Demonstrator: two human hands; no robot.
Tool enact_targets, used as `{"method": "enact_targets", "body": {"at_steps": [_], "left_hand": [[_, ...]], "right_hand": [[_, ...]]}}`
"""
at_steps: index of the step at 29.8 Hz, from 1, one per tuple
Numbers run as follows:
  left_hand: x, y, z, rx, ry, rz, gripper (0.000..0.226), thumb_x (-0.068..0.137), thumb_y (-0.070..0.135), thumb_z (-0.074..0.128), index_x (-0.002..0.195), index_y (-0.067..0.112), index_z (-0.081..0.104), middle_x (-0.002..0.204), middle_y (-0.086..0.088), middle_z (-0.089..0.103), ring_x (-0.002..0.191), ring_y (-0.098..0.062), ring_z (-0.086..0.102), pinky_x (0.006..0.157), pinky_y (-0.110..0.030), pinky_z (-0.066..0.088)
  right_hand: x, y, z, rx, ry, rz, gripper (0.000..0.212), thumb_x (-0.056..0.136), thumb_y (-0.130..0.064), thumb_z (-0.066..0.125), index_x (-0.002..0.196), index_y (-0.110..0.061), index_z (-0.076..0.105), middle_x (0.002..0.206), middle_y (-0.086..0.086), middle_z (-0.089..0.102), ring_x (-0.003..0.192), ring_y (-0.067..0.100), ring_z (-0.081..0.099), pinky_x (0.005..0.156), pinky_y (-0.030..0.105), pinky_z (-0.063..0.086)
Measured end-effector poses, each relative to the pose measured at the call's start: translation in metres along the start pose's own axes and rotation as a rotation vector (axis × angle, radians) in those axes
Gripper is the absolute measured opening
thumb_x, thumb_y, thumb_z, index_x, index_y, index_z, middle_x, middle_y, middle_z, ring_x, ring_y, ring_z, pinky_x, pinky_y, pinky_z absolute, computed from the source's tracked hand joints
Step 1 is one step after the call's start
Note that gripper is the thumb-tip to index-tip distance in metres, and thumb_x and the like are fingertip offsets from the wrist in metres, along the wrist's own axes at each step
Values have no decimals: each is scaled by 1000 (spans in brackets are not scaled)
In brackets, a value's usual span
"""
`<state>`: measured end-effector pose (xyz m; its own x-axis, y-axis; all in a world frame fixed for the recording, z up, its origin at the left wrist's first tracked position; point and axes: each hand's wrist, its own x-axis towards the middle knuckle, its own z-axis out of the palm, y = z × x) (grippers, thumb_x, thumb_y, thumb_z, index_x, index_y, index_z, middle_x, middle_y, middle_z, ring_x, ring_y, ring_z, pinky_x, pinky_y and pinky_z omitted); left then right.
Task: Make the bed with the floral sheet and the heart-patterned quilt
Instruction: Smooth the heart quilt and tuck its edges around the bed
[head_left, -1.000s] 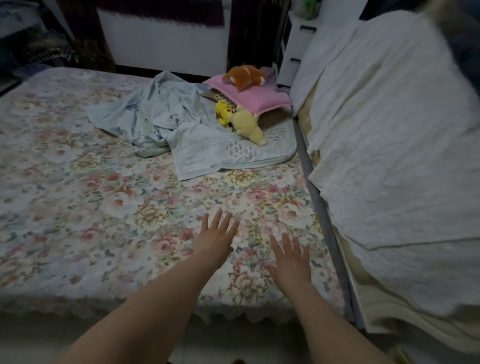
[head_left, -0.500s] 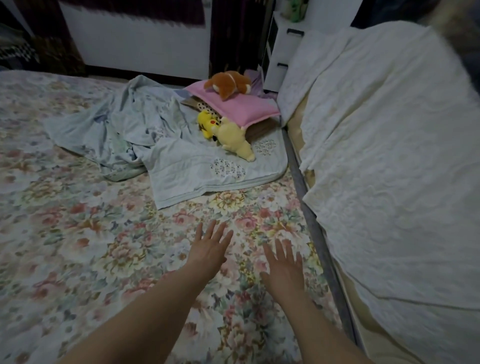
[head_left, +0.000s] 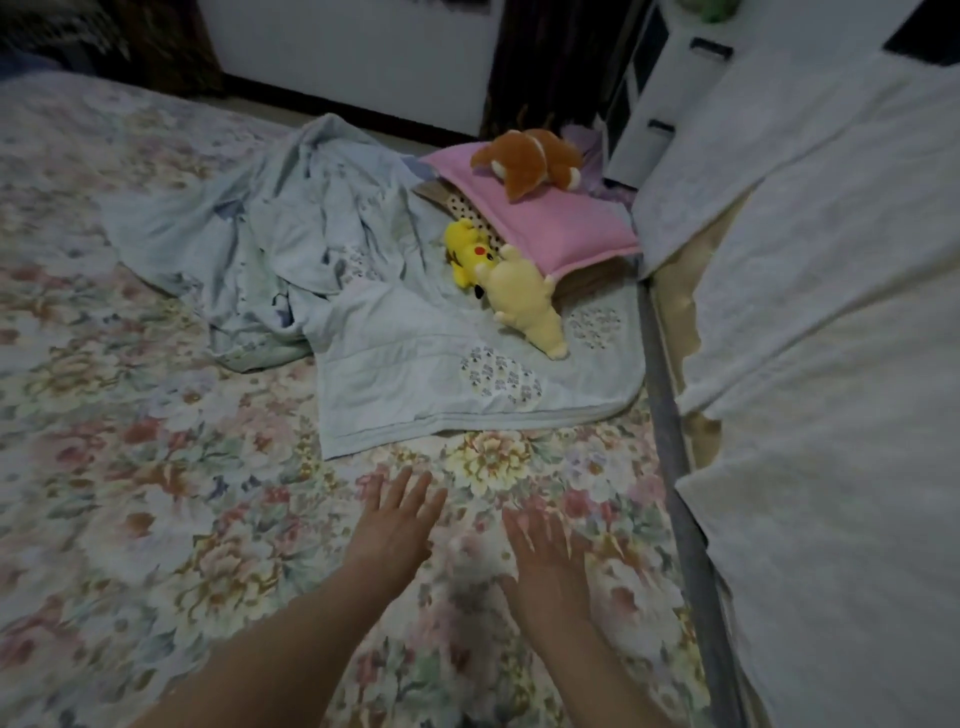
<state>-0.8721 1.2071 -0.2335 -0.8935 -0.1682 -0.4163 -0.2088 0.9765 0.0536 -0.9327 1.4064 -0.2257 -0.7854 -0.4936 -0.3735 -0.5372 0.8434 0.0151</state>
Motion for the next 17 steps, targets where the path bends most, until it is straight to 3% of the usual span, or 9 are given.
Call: {"method": "enact_targets", "body": {"at_steps": [2,4,6,10,14,16,17], "left_hand": [[12,-19,7,-18,-17,-18,76,102,42,42,156,26,-9,164,-4,-15,149,-28,-20,118,-53,-14],[42,-48,15,-24,-16,-72,79,101,42,46,156,25,-10,164,-4,-15,149,-27,-20,118,-51,-14],[80,-81,20,-22,-15,-102,83,100,41,49,157,24,-9,164,-3,-16,149,-27,-19,120,-50,-11],[146,-141,46,-9,-58,-175,85,100,40,49,156,22,-11,163,-2,-18,149,-26,-19,122,-48,-6],[200,-181,78,24,-32,-214,80,101,10,42,154,15,-17,163,-6,-17,150,-26,-17,122,-44,-3],[237,-197,98,6,-31,-244,79,100,6,40,154,12,-17,163,-8,-18,150,-27,-16,122,-42,-1],[244,-199,96,-1,-40,-245,78,101,10,42,154,11,-15,163,-9,-18,150,-27,-15,122,-41,0]], "right_hand": [[28,-4,15,-4,44,-65,90,58,-55,86,139,-31,55,143,-1,53,123,30,59,104,49,42],[78,-15,28,29,62,-136,95,42,-57,90,129,-30,64,129,-2,65,111,26,67,98,44,47],[130,-32,36,5,117,-215,93,42,-60,86,127,-31,66,127,-4,66,110,23,68,92,43,52],[223,-82,61,32,110,-285,97,37,-52,92,126,-26,67,131,-1,64,113,24,66,98,42,48],[290,-130,84,81,117,-361,92,39,-41,94,125,-23,68,130,1,64,116,22,64,98,39,50],[332,-158,99,110,102,-380,92,39,-38,95,125,-21,68,134,2,61,118,21,63,94,36,52],[336,-166,89,135,73,-348,93,46,-36,93,132,-19,63,143,3,52,125,21,58,99,34,49]]}}
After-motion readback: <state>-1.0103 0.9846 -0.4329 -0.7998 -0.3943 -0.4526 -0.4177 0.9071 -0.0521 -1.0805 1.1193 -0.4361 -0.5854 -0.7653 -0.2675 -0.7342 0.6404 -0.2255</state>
